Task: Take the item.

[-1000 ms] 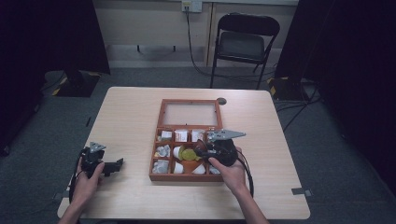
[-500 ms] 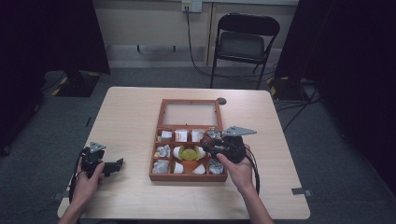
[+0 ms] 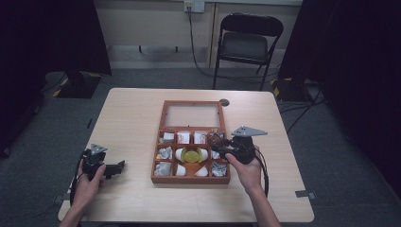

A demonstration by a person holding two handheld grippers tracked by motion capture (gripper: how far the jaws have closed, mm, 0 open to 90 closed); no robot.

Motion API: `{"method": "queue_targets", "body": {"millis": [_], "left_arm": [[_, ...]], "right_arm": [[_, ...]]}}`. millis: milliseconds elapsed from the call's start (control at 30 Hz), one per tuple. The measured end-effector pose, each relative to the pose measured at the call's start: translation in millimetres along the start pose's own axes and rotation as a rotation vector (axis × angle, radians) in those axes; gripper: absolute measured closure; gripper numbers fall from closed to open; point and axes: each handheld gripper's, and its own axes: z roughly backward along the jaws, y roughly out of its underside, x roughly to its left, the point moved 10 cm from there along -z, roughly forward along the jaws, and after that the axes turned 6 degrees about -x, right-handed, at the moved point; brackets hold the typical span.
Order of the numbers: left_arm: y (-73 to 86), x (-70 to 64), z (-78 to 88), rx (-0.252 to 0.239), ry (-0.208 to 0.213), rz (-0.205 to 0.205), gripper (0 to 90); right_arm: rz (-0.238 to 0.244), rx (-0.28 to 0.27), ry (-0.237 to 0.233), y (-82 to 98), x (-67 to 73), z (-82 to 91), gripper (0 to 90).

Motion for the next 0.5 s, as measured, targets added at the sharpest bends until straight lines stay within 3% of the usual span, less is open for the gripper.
{"method": "queue_targets", "body": {"millis": [500], "left_arm": [[0.0,0.0,0.0,0.000,0.000,0.000,0.0]], "right_arm": [[-0.018,-0.033,0.056,-7.7,-27.0,20.2,56.6]]}}
